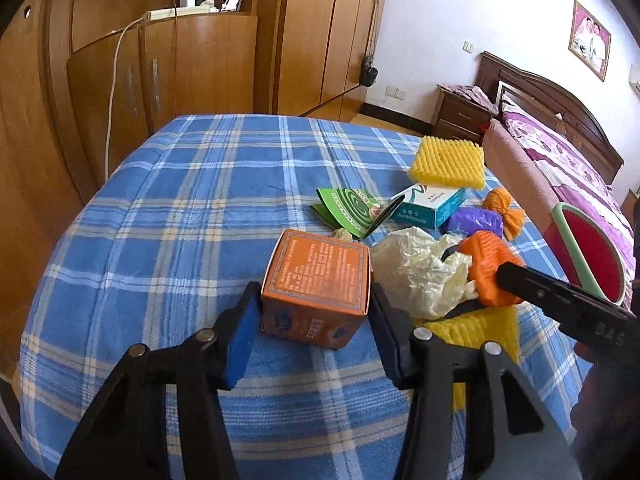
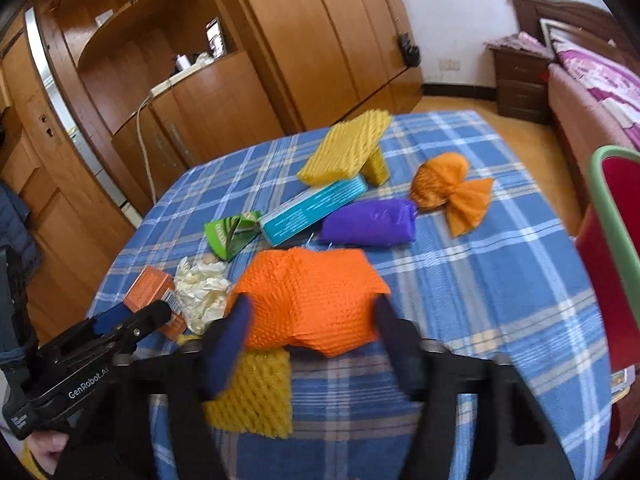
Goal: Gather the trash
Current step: 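Grasp the orange cardboard box with the left tool while the right tool grasps the orange foam net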
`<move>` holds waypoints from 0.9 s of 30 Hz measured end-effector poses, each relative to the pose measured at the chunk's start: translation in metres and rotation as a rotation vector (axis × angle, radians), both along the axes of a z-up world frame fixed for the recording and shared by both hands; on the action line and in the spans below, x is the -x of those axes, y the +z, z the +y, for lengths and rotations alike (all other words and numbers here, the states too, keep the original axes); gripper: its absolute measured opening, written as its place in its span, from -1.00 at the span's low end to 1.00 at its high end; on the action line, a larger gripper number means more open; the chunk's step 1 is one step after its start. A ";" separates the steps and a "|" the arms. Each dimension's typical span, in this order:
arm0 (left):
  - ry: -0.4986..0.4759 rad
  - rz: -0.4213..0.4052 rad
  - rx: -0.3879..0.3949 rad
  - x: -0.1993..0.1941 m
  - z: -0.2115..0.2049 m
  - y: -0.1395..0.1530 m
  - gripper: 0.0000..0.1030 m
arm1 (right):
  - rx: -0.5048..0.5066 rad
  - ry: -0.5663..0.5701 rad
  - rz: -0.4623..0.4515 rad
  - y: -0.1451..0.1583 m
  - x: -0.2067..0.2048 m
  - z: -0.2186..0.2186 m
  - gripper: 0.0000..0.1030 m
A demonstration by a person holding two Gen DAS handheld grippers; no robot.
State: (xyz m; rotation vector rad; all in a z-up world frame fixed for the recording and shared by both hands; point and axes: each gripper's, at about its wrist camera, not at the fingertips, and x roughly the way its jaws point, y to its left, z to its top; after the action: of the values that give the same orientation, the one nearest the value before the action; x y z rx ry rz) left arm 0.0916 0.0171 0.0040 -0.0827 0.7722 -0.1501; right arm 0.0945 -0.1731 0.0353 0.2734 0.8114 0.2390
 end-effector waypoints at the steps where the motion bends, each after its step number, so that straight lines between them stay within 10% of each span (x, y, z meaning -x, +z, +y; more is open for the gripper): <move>1: 0.000 -0.006 0.001 0.001 0.001 0.002 0.03 | -0.002 0.007 -0.001 0.000 0.000 0.000 -0.27; 16: -0.022 -0.096 0.044 0.022 0.000 0.043 0.02 | 0.025 0.011 -0.166 0.048 0.036 -0.007 -0.91; 23: -0.022 -0.104 0.061 0.033 -0.003 0.047 0.02 | 0.054 0.021 -0.169 0.056 0.047 -0.009 -0.86; 27: -0.016 -0.092 0.074 0.037 -0.002 0.045 0.02 | 0.061 0.010 -0.119 0.044 0.049 -0.008 -0.43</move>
State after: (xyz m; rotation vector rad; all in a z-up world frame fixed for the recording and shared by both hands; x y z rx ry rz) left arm 0.0546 0.0150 0.0491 -0.1389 0.6755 -0.1962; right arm 0.0453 -0.1814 0.0793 0.1960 0.7015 0.2376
